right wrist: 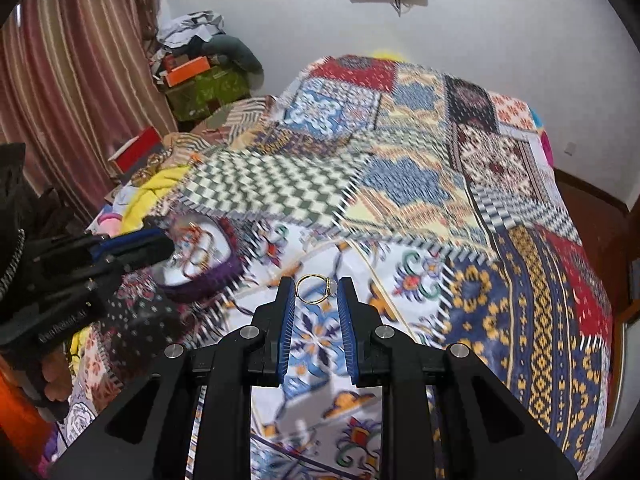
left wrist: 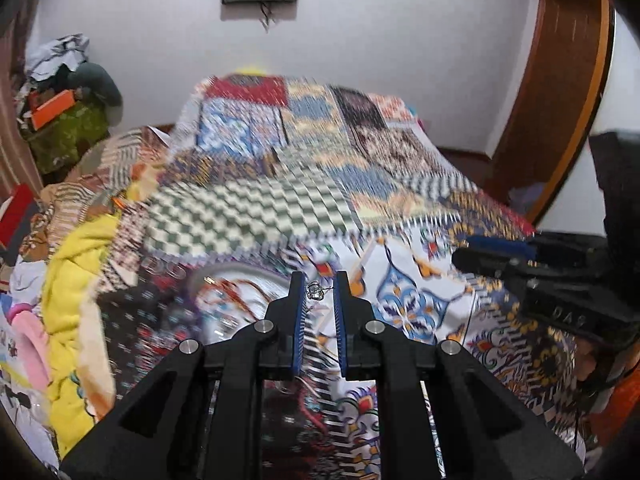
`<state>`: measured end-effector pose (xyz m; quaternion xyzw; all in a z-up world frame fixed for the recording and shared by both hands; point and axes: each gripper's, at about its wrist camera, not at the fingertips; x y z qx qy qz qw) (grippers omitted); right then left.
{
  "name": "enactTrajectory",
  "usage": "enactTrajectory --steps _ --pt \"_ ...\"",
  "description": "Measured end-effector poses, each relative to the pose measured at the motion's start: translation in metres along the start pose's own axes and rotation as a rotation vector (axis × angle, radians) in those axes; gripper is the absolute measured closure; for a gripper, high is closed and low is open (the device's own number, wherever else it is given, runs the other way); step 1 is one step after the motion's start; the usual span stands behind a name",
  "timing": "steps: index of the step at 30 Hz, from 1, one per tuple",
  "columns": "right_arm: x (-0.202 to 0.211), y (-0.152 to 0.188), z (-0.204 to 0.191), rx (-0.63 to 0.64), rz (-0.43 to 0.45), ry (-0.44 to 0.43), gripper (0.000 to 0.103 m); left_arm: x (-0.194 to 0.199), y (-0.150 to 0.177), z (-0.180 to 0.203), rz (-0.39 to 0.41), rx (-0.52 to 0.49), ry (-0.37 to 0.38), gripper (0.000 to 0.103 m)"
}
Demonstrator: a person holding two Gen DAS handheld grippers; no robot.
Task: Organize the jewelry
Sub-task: 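Lift the gold ring with the right gripper while the left grasps a small silver piece, then carry both items over the purple tin and open both grippers to drop them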
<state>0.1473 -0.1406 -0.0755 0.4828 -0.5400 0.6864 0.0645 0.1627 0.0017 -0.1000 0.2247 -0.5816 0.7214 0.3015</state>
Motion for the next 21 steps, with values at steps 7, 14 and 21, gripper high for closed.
enactTrajectory --steps 7,14,21 --pt "0.004 -0.022 -0.025 0.042 0.053 -0.023 0.083 0.031 -0.02 -0.021 0.099 0.029 -0.03 0.091" --pt "-0.001 -0.039 -0.05 0.078 0.084 -0.056 0.083 0.042 -0.026 -0.042 0.131 0.065 -0.044 0.091" --pt "-0.025 -0.04 -0.069 0.125 0.049 -0.075 0.083 0.023 -0.013 -0.056 0.072 0.087 -0.043 0.091"
Point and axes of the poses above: each gripper's, at about its wrist camera, not at the fingertips, and x roughly against the way its jaws point, z to its right, y to its underside, and after that the axes turned 9 degrees about x, right-handed
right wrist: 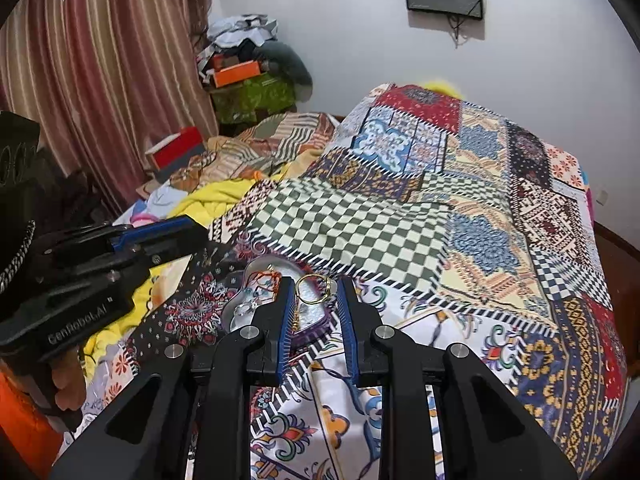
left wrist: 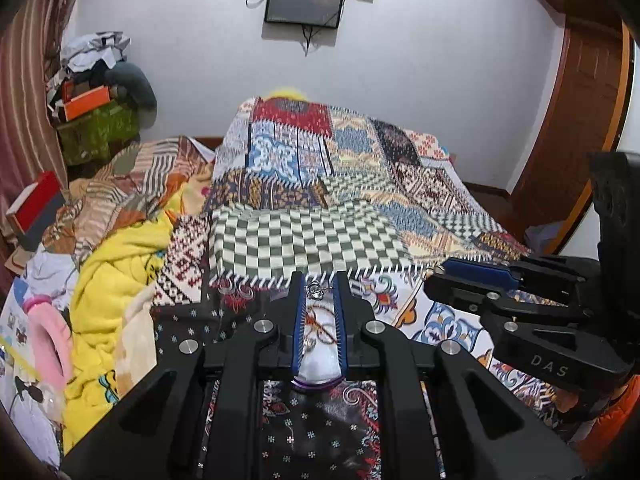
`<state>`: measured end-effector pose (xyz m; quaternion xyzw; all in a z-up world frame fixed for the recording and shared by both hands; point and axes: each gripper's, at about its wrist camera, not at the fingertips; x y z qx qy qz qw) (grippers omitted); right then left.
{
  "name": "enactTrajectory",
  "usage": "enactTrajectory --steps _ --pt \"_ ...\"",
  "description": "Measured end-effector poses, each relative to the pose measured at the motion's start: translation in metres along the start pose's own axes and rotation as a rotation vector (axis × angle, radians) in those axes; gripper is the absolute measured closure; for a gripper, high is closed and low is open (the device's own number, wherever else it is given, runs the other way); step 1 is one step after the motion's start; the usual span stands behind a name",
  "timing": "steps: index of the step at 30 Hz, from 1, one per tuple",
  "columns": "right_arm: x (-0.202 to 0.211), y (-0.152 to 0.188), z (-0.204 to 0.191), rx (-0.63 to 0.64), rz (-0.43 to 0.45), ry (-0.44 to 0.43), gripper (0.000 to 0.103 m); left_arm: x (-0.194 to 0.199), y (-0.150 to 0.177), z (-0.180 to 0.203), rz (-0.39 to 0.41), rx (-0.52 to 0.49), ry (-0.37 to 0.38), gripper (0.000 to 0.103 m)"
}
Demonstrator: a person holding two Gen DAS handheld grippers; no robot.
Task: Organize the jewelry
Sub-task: 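Carry both items over the purple tin and open both grippers to drop them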
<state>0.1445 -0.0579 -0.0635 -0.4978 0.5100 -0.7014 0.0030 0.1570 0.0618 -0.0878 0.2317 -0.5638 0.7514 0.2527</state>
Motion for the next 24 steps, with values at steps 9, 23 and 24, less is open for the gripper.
enactTrajectory --steps 9,23,24 --pt "-0.035 0.01 -0.009 0.025 -0.079 -0.032 0.083 -0.031 0.02 -0.003 -0.093 -0.009 0.014 0.091" --pt "-0.069 0.015 -0.017 0.056 -0.152 -0.062 0.083 -0.046 0.028 -0.019 -0.146 0.012 0.011 0.091" --pt "-0.071 0.015 -0.019 0.059 -0.155 -0.063 0.083 -0.045 0.028 -0.019 -0.145 0.011 0.013 0.091"
Point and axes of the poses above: each gripper's, at about its wrist camera, not at the fingertips, and x roughly against the way its jaws point, z to its right, y to its underside, and after that the axes turned 9 degrees about x, right-handed
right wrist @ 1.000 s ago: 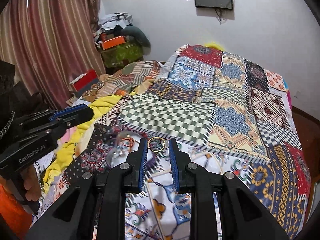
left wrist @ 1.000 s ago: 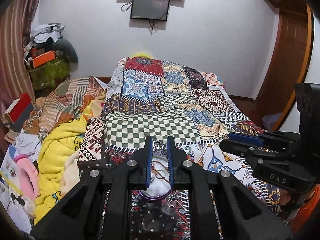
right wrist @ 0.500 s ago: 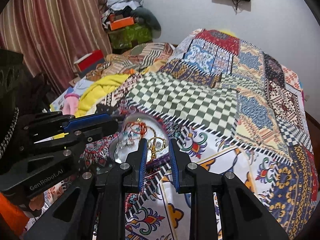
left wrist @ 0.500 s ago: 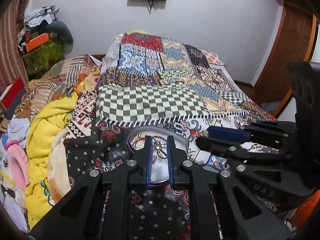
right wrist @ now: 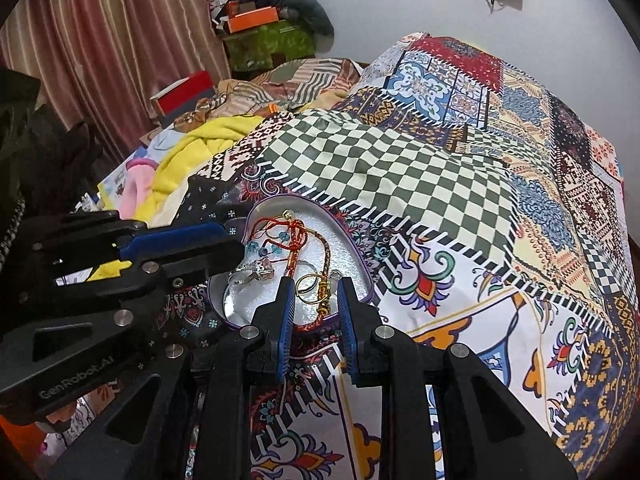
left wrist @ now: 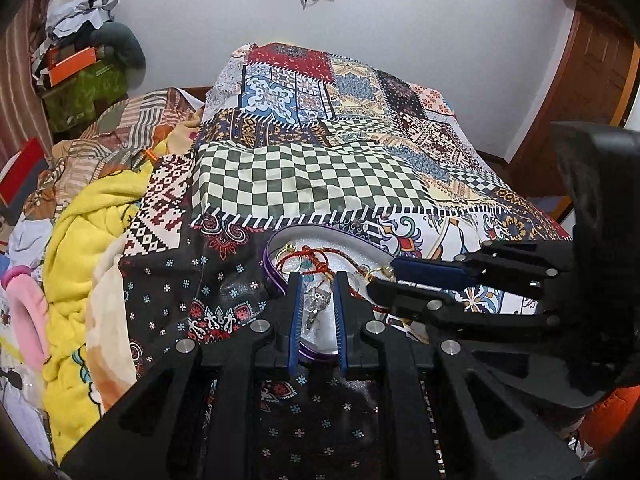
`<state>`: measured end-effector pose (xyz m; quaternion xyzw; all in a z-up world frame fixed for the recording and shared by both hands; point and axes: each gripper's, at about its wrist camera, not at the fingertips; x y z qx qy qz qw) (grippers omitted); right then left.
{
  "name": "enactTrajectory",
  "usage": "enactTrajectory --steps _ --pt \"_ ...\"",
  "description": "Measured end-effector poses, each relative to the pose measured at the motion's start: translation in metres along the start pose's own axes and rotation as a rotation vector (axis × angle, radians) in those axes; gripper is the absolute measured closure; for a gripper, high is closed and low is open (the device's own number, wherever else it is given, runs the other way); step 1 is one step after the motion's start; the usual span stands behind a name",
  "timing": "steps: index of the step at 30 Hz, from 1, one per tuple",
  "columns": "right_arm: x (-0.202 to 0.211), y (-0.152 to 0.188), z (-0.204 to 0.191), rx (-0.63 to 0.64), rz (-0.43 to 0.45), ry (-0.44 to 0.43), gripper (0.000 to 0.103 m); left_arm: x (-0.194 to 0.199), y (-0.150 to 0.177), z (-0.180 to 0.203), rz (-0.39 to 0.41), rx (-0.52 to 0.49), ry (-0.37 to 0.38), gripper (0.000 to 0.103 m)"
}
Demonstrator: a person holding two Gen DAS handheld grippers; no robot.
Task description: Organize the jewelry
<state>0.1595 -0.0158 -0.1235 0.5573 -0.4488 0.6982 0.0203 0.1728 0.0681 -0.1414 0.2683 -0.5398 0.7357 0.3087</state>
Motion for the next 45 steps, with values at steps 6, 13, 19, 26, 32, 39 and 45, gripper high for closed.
enactTrajectory --steps 6,13,19,26,32,39,45 --pt "-0.008 0.001 -0.004 0.019 -0.018 -0.005 0.083 0.002 -0.003 0.002 -0.003 -0.001 0.008 0.091" --pt "-0.008 -0.001 -0.007 0.026 -0.035 -0.015 0.082 0.014 -0.01 -0.005 0.025 0.032 -0.01 0.081" --pt "0.014 -0.005 -0.002 0.001 0.006 0.0 0.078 0.038 -0.015 -0.006 0.076 0.035 -0.027 0.079" --pt "0.085 -0.013 0.009 -0.061 0.166 0.057 0.078 0.088 -0.023 0.012 0.191 0.016 -0.026 0.079" --pt "0.166 -0.013 0.001 -0.085 0.359 0.144 0.078 0.147 -0.02 0.037 0.346 -0.025 -0.034 0.074" --pt "0.238 -0.002 -0.036 -0.057 0.561 0.26 0.076 0.225 -0.001 0.063 0.566 -0.046 -0.047 0.066" --pt "0.267 0.013 -0.063 -0.044 0.67 0.344 0.047 0.267 0.022 0.078 0.697 -0.049 -0.078 0.052"
Point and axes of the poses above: each gripper's, at about its wrist camera, not at the fingertips, and x roughly against the way its jaws point, z to its right, y to its underside, and after that the axes turned 9 degrees about x, right-handed
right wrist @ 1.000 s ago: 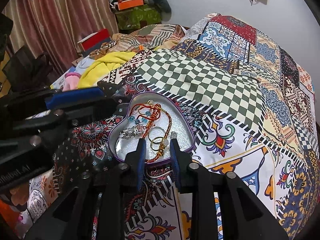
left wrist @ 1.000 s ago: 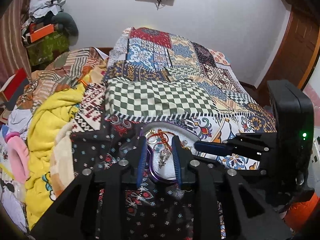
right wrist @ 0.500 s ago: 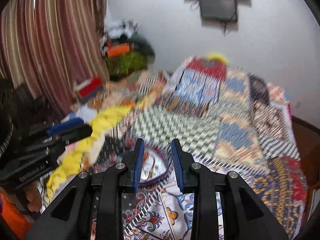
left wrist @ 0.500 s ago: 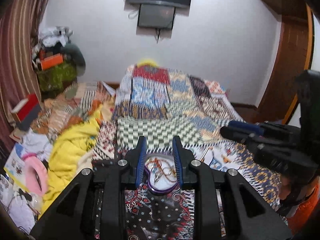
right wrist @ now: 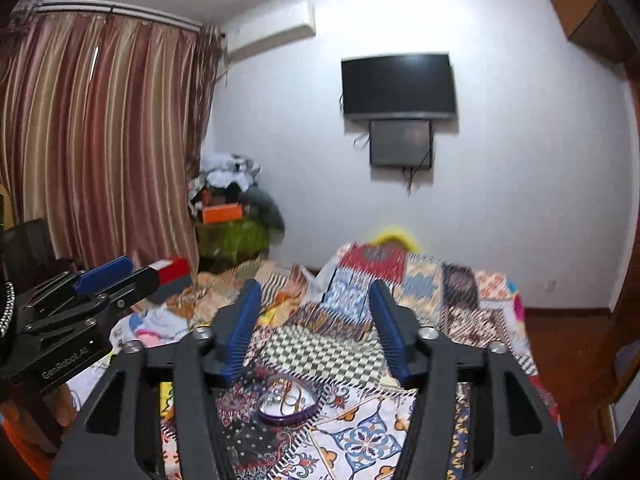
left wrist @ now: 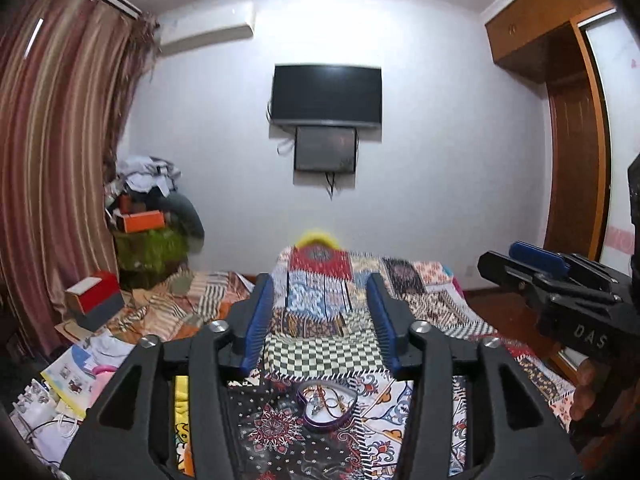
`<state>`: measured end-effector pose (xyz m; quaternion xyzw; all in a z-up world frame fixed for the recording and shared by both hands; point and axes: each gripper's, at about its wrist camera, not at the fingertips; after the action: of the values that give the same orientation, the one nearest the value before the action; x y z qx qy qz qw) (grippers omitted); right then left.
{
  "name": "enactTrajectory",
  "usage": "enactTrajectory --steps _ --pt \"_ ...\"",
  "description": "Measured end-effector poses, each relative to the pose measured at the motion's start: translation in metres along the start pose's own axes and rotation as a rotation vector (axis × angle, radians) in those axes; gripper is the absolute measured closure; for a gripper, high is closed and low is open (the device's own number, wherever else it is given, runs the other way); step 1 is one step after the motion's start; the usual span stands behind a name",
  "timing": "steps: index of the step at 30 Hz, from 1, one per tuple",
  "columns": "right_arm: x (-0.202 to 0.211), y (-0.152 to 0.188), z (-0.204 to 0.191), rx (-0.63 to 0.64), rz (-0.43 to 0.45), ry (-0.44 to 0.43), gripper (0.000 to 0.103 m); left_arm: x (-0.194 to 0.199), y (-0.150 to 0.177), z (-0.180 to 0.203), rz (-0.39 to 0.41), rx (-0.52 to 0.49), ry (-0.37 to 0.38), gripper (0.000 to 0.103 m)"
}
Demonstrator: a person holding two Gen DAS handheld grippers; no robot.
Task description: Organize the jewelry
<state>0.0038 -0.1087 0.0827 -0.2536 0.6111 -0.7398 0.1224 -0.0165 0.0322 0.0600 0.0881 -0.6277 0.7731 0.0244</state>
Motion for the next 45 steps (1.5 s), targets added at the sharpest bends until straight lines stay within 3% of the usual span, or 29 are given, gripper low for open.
enactTrajectory --steps 2,6,11,14,45 --pt "0.008 -0.001 -0.004 0.006 0.017 0.015 0.043 0.009 -0.001 0.001 0.016 0.003 -0.004 0.047" --pt "0.018 0.001 -0.006 -0.006 0.043 0.041 0.022 0.019 0.0 0.003 0.043 0.005 -0.031 0.034" --pt "0.025 0.001 -0.011 0.012 0.061 0.074 0.016 0.027 0.002 0.005 0.051 0.008 -0.042 0.022" --pt "0.028 0.0 -0.014 0.014 0.066 0.081 0.008 0.03 0.003 0.005 0.062 0.001 -0.048 0.02" --pt "0.035 0.007 -0.013 0.014 0.033 0.084 0.007 0.035 0.008 0.006 0.062 0.014 -0.07 0.001"
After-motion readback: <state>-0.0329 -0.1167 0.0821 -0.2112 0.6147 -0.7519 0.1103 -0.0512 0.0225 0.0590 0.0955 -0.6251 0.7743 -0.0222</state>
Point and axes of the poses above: each gripper's, at about its wrist camera, not at the fingertips, and x roughly against the way its jaws point, z to its right, y to its underside, and after that the axes turned 9 degrees about x, right-handed
